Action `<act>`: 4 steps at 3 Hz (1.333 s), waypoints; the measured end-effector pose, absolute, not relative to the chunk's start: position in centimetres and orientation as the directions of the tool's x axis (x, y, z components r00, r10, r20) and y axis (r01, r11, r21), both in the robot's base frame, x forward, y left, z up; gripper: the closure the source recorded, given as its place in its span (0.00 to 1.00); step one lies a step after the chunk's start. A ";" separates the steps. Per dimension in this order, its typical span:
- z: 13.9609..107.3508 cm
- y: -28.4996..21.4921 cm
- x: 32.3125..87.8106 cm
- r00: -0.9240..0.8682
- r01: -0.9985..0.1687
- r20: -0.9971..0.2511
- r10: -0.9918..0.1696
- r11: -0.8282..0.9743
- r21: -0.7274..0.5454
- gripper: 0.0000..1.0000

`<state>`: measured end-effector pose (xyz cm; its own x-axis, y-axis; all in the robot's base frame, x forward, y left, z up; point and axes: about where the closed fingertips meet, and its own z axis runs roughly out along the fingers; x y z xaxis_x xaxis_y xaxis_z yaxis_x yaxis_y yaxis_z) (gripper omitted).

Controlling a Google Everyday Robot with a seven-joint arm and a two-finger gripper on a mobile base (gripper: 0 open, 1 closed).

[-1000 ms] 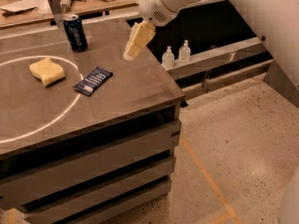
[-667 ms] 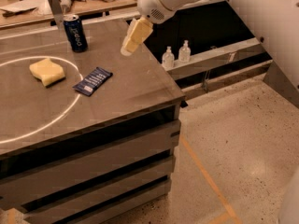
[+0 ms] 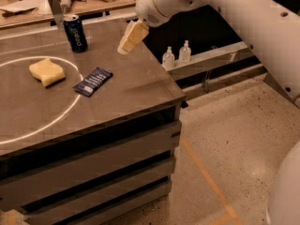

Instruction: Pick pepsi can

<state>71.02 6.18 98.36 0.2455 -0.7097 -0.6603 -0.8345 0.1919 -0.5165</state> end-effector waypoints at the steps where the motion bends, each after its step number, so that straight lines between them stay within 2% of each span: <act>1: 97.9 7.0 75.9 0.254 -0.785 -0.710 -0.657 0.289 -0.548 0.00; 2: 98.0 9.0 80.3 0.287 -0.754 -0.775 -0.564 0.367 -0.546 0.00; 3: 98.2 13.2 84.2 0.328 -0.775 -0.858 -0.395 0.408 -0.483 0.00; 4: 97.6 16.3 85.5 0.276 -0.826 -0.914 -0.298 0.413 -0.384 0.00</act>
Offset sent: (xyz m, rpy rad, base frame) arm 0.1570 0.0441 0.0075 0.4280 -0.1898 -0.0881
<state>85.46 16.28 97.65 0.2764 -0.2979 -0.9137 -0.8258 0.4128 -0.3843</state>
